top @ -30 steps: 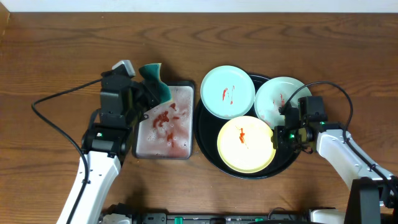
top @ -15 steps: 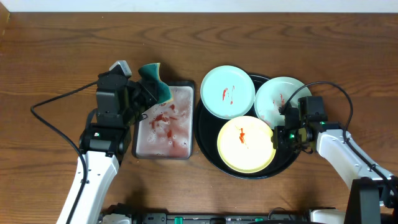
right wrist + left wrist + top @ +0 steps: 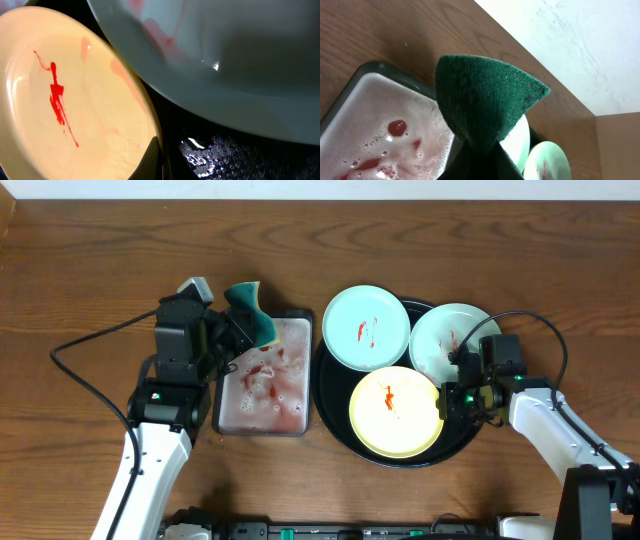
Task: Clean dirty plates on tray and stack at the side
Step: 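Dip the held sponge in the soapy tray water with left gripper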
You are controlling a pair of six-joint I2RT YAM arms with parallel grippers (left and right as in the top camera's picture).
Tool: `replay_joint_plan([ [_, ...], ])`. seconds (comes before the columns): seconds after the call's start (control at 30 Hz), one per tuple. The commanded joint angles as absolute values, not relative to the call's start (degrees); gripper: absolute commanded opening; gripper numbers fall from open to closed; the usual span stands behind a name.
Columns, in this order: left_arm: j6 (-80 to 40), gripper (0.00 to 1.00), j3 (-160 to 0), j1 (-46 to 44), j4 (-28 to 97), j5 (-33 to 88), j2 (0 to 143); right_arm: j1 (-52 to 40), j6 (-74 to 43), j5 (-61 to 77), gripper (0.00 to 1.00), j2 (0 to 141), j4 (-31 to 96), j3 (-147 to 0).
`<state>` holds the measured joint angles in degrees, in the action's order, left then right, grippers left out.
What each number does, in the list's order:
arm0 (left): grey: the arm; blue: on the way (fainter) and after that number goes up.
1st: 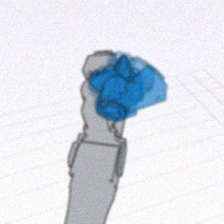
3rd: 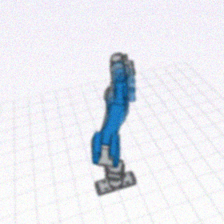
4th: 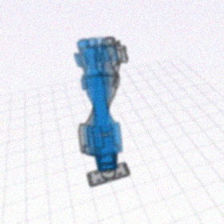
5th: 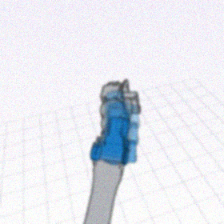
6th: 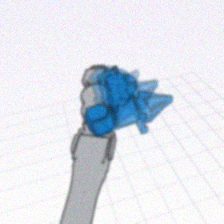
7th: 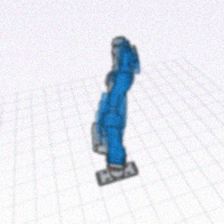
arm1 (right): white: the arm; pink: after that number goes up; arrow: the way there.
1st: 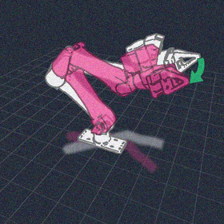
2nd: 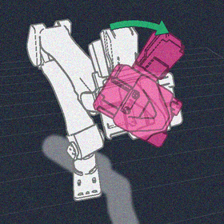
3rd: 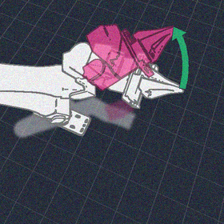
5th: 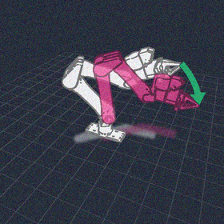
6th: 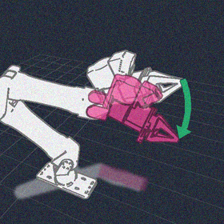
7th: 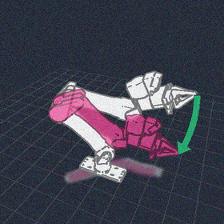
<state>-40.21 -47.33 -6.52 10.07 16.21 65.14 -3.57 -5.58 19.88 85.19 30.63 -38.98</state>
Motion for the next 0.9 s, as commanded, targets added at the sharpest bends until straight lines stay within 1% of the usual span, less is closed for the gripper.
replay_joint_plan([
  [0.0, -35.97, 0.07, -47.03, -6.28, 9.76, 16.51, 64.73, -3.86, -5.72, 19.33, 0.01, 85.52, 30.44, -40.01],
  [0.1, -34.37, 0.07, -47.03, -6.28, 10.37, 16.51, 64.75, -3.86, -5.72, 19.33, 0.01, 85.52, 30.41, -40.01],
  [0.23, -28.16, 0.07, -47.03, -7.31, 13.65, 14.02, 66.24, -3.86, -5.72, 19.33, 0.01, 85.52, 30.41, -40.01],
  [0.43, -16.29, 0.07, -47.03, -11.6, 18.09, 8.86, 75.18, -3.86, -5.72, 19.33, 0.01, 85.52, 30.44, -40.01],
  [0.6, -14.55, 0.07, -47.2, -14.68, 19.51, 5.02, 82.65, -3.86, -5.72, 19.33, 0.01, 85.52, 30.61, -40.01],
  [0.67, -14.37, 0.07, -48.25, -15.35, 22.35, 2.33, 83.7, -3.86, -5.72, 19.33, 0.01, 85.52, 30.61, -40.01],
  [0.8, -12.16, 0.07, -52.01, -16.19, 27.83, 1.96, 83.68, -3.86, -5.72, 19.33, 0.01, 85.52, 30.35, -40.01],
  [0.87, -11.57, 0.07, -54.28, -16.97, 30.33, -0.08, 83.7, -3.86, -5.72, 19.33, 0.01, 85.52, 30.37, -40.01],
])
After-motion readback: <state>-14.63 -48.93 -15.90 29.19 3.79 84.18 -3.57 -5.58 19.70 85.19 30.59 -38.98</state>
